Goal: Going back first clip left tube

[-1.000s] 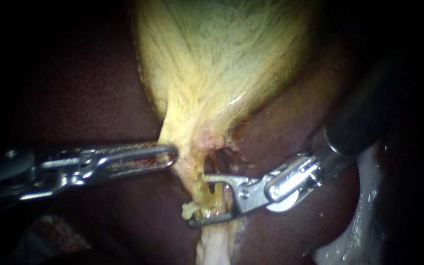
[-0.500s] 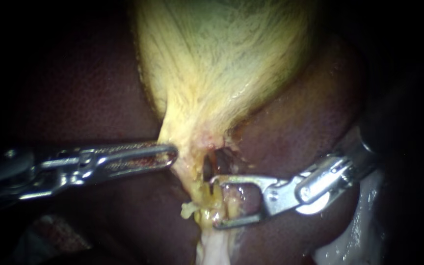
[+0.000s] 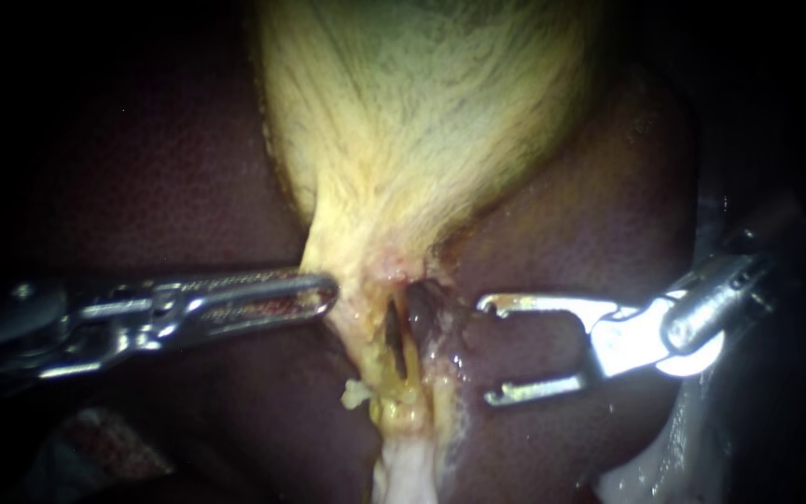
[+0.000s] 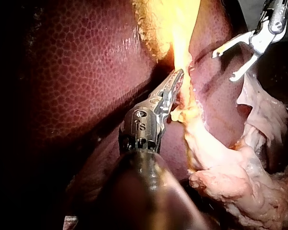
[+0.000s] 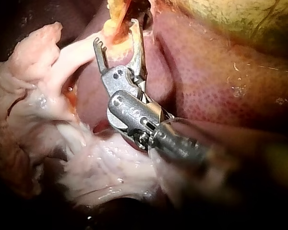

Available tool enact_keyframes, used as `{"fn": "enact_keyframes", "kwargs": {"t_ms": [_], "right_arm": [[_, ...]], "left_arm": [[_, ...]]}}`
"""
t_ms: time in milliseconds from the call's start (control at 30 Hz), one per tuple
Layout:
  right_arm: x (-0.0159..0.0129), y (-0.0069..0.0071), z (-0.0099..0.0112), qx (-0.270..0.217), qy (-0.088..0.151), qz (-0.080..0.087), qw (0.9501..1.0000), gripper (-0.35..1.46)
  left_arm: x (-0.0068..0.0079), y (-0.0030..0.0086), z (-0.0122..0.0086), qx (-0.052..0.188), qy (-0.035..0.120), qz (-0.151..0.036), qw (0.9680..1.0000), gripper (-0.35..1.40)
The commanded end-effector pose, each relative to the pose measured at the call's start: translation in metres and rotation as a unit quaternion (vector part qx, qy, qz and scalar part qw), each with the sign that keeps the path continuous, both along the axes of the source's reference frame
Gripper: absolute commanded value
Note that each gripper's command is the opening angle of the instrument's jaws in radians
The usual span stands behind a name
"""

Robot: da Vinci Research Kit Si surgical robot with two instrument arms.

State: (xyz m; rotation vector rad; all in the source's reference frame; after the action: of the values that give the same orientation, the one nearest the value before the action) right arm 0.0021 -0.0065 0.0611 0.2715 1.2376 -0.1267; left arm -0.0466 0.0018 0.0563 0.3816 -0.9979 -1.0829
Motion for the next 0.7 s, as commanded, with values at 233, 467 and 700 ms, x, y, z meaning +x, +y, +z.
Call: {"fn": "enact_keyframes", "kwargs": {"t_ms": [233, 467, 700], "right_arm": [[-0.0002, 0.0006, -0.0013, -0.008, -0.007, 0.011, 0.9999, 0.6], [-0.0003, 0.0004, -0.0012, -0.011, -0.013, 0.02, 0.9996, 0.6], [-0.0003, 0.0004, -0.0012, -0.011, -0.013, 0.02, 0.9996, 0.6]], "left_arm": [[-0.0003, 0.0001, 0.0007, -0.001, 0.0, 0.0, 1.0, -0.05], [-0.002, 0.0002, 0.0027, -0.003, 0.0, 0.001, 1.0, -0.05], [-0.0032, 0.0011, 0.0056, -0.007, -0.001, 0.004, 1.0, -0.05]]}}
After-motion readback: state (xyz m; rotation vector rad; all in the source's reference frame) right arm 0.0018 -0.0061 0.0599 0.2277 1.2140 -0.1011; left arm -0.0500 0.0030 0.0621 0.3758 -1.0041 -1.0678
